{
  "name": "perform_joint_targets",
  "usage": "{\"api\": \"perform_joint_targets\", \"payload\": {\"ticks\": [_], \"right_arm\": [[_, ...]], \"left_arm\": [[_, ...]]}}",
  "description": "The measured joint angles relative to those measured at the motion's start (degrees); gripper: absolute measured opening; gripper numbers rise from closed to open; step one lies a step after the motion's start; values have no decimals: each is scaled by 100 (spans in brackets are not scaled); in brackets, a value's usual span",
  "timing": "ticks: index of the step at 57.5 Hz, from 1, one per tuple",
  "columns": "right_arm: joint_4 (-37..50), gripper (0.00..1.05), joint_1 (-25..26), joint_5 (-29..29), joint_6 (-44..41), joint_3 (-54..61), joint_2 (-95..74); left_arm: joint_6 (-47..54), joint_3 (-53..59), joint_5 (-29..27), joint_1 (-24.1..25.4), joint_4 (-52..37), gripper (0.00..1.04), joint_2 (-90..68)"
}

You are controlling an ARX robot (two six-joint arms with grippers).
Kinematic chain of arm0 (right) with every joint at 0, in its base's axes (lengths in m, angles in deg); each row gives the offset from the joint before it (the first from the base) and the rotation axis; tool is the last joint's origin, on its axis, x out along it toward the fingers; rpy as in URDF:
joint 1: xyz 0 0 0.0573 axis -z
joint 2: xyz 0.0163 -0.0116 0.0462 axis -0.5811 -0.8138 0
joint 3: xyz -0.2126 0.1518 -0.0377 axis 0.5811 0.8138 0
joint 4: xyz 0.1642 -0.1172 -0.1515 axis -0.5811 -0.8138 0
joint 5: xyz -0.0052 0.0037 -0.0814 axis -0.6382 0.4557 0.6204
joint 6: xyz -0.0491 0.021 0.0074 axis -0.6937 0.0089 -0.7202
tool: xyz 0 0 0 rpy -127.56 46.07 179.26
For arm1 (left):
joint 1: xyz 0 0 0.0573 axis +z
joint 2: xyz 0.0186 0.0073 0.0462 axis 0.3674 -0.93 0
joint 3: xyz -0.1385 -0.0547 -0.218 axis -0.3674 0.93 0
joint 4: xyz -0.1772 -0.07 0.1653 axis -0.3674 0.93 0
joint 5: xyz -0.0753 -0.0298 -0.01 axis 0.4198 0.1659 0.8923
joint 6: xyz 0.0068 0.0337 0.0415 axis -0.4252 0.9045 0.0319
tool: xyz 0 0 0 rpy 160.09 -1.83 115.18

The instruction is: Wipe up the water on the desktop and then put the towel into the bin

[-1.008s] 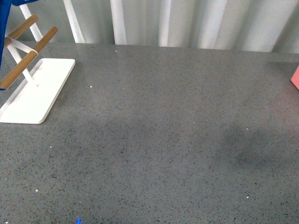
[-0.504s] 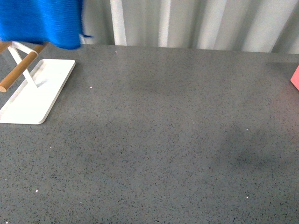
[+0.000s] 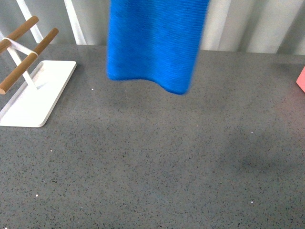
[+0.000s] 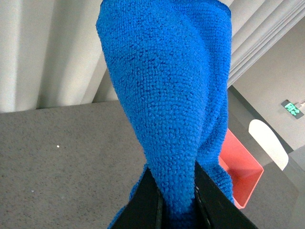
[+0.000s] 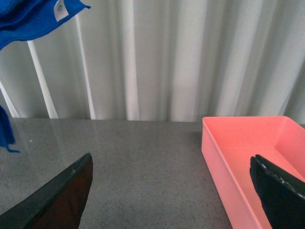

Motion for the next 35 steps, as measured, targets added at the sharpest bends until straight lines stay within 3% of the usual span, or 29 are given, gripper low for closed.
{"api": "perform_joint_targets", "payload": {"ticks": [6, 12, 14, 18, 26, 35], "right_arm": [[-11, 98, 7, -46, -33, -4, -9], [-1165, 98, 658, -1891, -1488, -483, -992], [-1093, 98, 807, -2406, -2312, -595, -1510], [-619, 98, 852, -2881, -3195, -791, -2225], [649, 98, 695, -3237, -3899, -1491, -3639], [1384, 98, 203, -3418, -3829, -2199, -5121]], "left_arm": [[-190, 39, -44, -70, -116, 6, -52], [-321, 57, -131, -127, -138, 6, -68], [-345, 59, -136, -157, -138, 6, -70], [-365, 57, -131, -203, -138, 6, -70], [-398, 59, -177, -247, -133, 6, -81], [-492, 57, -243, -326, -129, 6, -81]]}}
